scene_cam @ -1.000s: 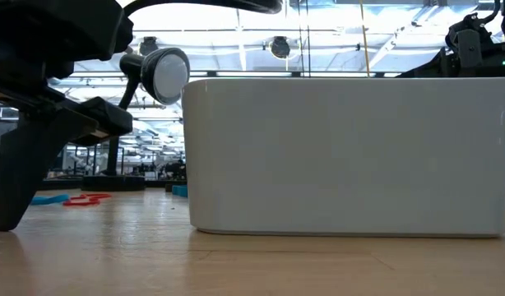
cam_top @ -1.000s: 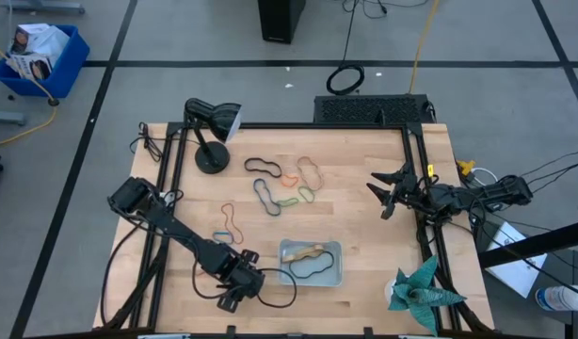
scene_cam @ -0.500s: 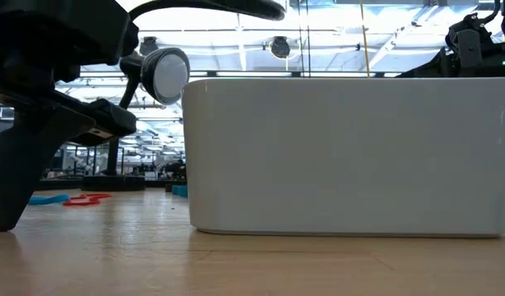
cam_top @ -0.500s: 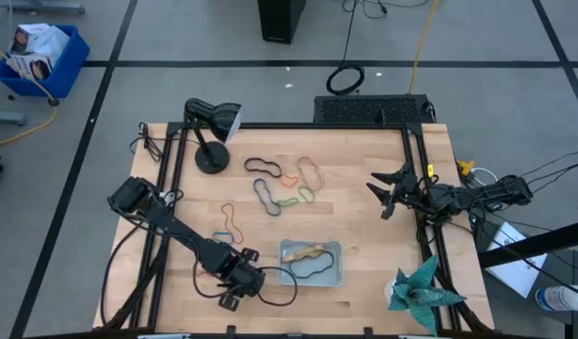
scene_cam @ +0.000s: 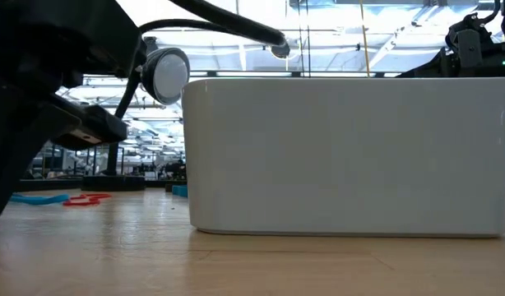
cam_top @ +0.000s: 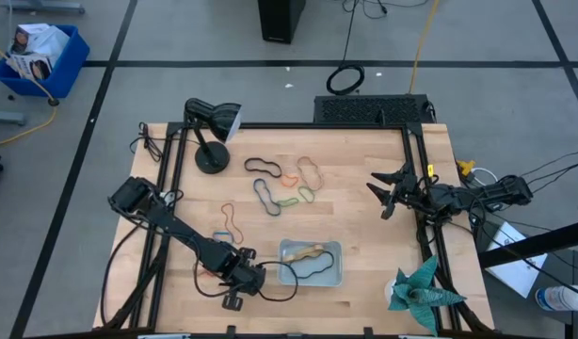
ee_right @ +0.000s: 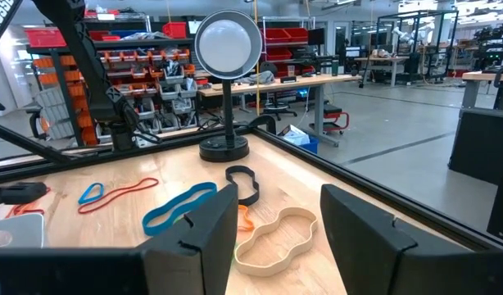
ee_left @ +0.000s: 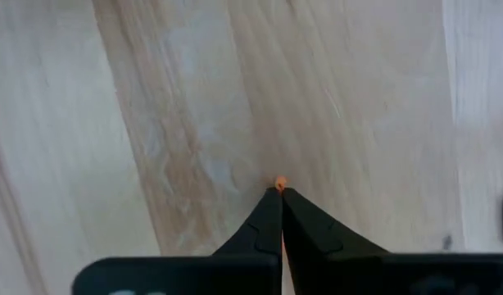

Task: Pick and place rubber bands into bin
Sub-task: Put the bottom orange rubber band into the gray bin

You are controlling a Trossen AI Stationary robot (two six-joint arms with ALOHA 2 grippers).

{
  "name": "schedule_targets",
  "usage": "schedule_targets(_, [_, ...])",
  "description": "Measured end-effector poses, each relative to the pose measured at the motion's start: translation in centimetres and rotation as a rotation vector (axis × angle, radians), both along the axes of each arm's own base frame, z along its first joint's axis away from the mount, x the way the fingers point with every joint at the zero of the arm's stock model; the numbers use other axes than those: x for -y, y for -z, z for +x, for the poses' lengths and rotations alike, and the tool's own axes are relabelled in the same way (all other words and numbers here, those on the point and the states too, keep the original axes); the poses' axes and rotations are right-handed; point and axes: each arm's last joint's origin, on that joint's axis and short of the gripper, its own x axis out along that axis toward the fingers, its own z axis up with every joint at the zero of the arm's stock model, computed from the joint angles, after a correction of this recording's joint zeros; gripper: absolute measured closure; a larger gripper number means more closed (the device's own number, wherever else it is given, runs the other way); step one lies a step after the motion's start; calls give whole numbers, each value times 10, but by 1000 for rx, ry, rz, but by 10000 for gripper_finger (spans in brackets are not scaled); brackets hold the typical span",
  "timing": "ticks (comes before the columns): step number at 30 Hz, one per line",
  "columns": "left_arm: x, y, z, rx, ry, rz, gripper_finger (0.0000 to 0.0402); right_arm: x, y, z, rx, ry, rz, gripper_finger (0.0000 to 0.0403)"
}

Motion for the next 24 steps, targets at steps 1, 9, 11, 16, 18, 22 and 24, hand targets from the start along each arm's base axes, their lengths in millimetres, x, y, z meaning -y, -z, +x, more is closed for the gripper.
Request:
schedule_targets(1, [0, 0, 1, 5, -9, -6, 395, 0, 0, 0, 0, 0, 0, 234])
schedule_targets(9, [-1, -6, 5, 52, -12, -49, 396, 0, 0, 0, 0, 0, 0, 234])
schedule_targets(11, [-4, -14, 6, 67, -32, -67, 398, 0, 0, 0, 0, 0, 0, 234])
schedule_targets(16, [-12, -44, 6, 175, -41, -91, 398, 0, 0, 0, 1, 0, 0, 234])
schedule_targets(18, [-17, -57, 5, 232, -33, -96, 399, 0, 0, 0, 1, 0, 0, 234])
schedule_targets(22, [-28, -89, 2, 388, -39, -60, 399, 0, 0, 0, 0, 0, -1, 234])
schedule_targets(24, [-34, -104, 1, 477, -49, -37, 399, 0, 0, 0, 0, 0, -2, 234])
